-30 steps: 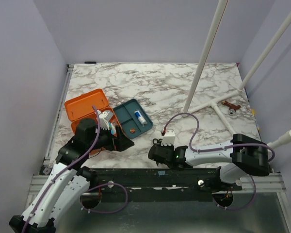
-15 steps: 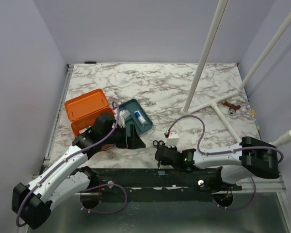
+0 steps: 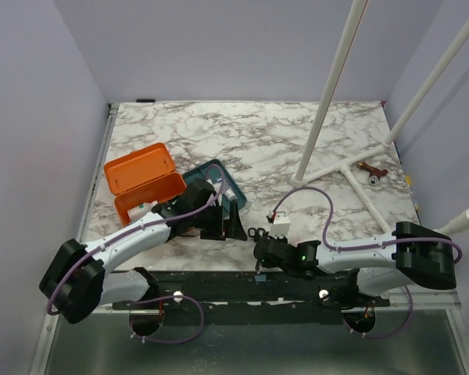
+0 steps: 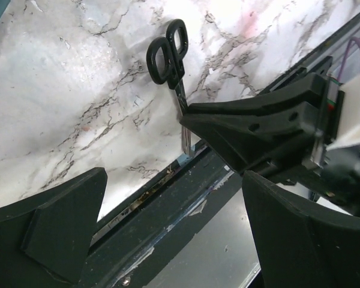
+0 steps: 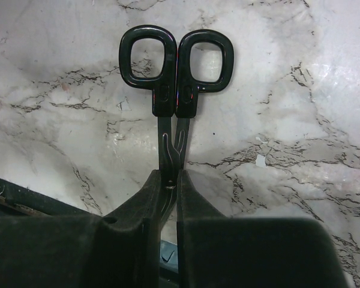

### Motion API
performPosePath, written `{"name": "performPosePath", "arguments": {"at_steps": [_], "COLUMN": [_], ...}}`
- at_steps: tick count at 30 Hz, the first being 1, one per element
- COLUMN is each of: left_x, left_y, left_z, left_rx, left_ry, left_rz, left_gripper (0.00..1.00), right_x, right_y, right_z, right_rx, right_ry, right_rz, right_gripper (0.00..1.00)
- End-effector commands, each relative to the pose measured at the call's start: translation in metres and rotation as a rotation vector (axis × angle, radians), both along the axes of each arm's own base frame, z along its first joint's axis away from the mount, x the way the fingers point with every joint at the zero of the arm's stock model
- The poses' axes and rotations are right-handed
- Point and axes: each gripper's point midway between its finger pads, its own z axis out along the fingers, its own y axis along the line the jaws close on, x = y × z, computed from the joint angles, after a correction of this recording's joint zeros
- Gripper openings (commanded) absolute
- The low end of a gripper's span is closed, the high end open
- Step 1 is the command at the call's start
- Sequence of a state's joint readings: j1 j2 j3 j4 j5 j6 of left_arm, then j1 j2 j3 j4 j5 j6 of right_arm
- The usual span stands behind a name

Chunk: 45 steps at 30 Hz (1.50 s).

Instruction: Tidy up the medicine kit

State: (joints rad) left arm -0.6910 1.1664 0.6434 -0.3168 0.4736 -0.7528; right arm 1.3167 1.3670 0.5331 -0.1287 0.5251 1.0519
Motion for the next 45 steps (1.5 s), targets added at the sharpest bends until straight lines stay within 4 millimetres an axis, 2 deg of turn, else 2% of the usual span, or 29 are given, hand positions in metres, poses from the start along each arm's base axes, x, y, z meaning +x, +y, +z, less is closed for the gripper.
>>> {"name": "performPosePath", "arguments": {"at_steps": [1, 16, 30, 35, 41, 45], "left_x": [0.017, 0.030, 0.053, 0.052, 0.048, 0.045], "left_y": [-0.018, -0.047, -0.063, -0.069, -0.069, -0.068], "left_z": [0.002, -0.029, -0.044, -0.049, -0.052, -0.053], "left_rx": [0.009, 0.062, 0.086, 0.076, 0.077, 0.077], "left_ry": [-0.036, 0.021, 0.024, 0.045, 0.051, 0.051], "left_rz": [0.012, 0.000, 0.030, 0.018, 0.008, 0.003], "left_gripper": [0.98, 0.97, 0.65, 0.54, 0.46, 0.36], "right_x": [-0.015, -0.016, -0.019, -0.018, -0.017, -0.016], "right_y": [-0.012, -0.008, -0.010, -0.011, -0.012, -0.011], "right_z": [-0.020, -0.016, -0.011, -0.011, -0.012, -0.013], "right_rx": [-0.058, -0.037, -0.004, 0.003, 0.001, -0.003], "right_ry": [0.055, 0.050, 0.048, 0.047, 0.040, 0.040], "right_rz": [0.049, 0.071, 0.079, 0.073, 0.066, 0.066], "right_gripper": [0.01, 0.01, 0.01, 0.01, 0.01, 0.01]}}
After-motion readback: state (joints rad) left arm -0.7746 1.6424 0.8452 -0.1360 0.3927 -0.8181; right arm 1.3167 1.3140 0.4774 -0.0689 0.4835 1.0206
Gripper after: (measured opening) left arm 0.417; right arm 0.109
